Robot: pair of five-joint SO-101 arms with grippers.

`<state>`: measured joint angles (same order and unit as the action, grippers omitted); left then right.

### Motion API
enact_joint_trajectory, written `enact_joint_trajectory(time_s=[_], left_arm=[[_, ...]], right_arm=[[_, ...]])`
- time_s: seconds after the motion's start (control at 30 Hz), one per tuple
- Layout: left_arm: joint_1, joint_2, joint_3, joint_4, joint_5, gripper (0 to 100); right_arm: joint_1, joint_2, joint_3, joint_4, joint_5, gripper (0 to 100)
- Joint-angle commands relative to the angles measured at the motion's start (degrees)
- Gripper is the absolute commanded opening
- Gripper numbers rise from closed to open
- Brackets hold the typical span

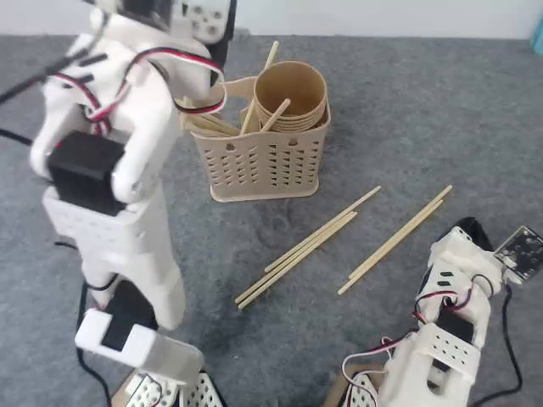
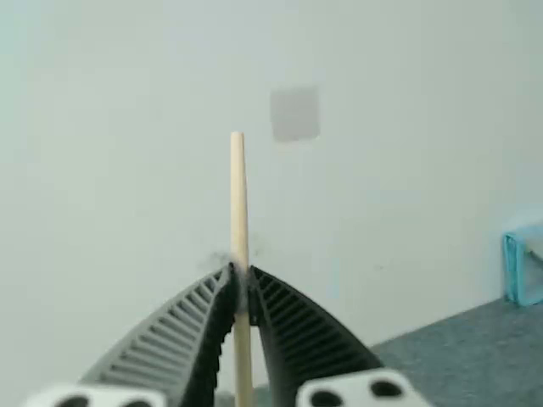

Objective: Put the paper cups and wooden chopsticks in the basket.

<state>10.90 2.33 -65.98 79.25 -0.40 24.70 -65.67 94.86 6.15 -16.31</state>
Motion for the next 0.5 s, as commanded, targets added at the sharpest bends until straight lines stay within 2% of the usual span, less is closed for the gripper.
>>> enact_joint_trajectory(time_s=[0.0,0.2,0.47], left_arm=[[-1.1,-3.4,-3.2,6.5,8.2,1],[-1.1,-7.9,-4.7,18.1,8.9,1],[-3.7,-14.4,-4.9,21.4,11.9,1]], right_arm=[[-0.3,-0.2,1.3,0.1,0.1,4.2],[-0.4,-0.2,1.3,0.1,0.1,4.2],[-0.4,-0.3,1.3,0.1,0.1,4.2]])
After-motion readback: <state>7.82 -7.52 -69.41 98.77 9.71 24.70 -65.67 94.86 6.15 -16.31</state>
